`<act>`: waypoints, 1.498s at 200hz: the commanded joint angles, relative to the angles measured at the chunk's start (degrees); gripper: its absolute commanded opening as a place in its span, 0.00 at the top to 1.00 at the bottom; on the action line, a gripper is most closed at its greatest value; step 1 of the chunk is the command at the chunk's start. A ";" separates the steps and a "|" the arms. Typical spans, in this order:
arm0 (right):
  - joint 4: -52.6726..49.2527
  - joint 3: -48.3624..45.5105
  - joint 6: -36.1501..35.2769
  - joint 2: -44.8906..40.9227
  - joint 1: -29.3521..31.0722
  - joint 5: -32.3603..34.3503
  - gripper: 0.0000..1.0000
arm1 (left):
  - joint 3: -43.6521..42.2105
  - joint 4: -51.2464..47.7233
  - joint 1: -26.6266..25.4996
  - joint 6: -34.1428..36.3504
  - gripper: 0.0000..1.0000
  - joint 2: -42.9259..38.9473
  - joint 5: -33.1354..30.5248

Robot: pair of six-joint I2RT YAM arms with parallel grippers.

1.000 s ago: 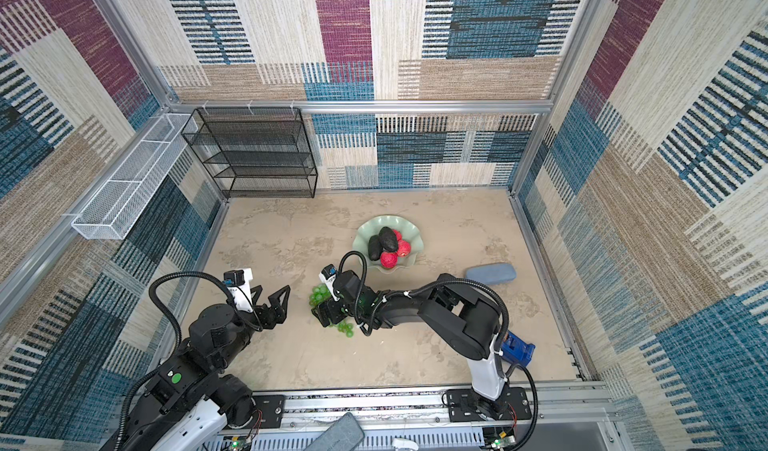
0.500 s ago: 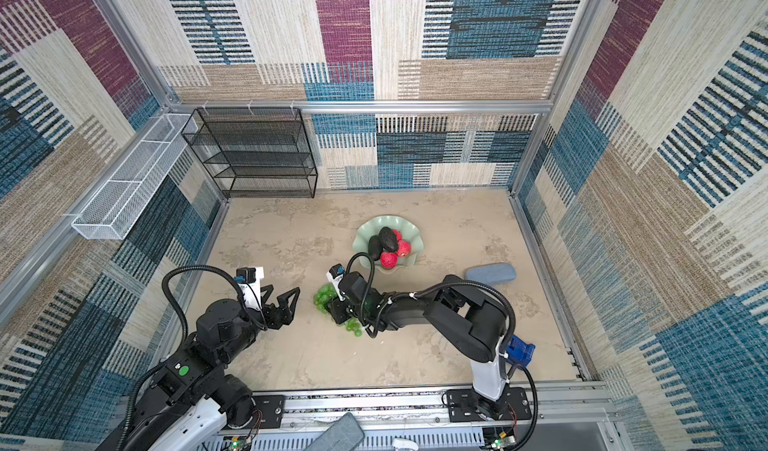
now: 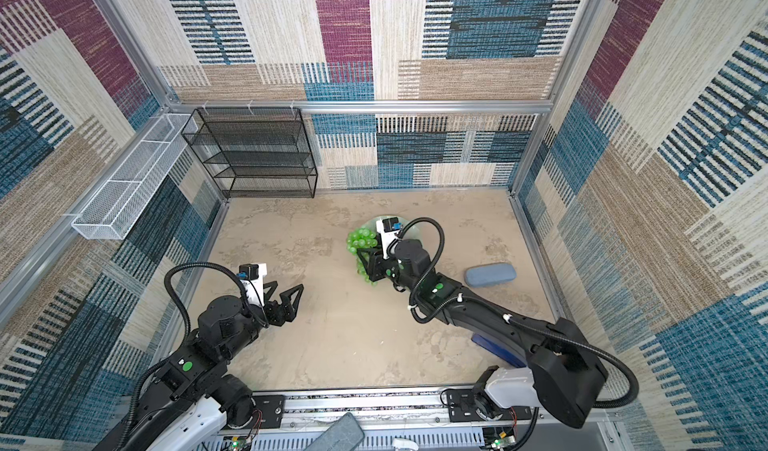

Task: Place and organize the fake fruits in the fruit bowl

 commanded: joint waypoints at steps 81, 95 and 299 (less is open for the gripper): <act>-3.37 5.61 -5.66 2.48 -16.21 1.40 0.64 | 0.75 2.38 -0.01 0.85 0.13 0.52 0.41; -2.26 6.02 -5.24 5.03 -18.01 0.11 0.64 | 0.80 2.38 0.03 0.92 0.13 0.57 0.24; 4.81 9.62 -8.03 16.64 -24.81 -8.02 0.00 | -0.75 6.44 0.04 1.84 0.12 3.47 -2.22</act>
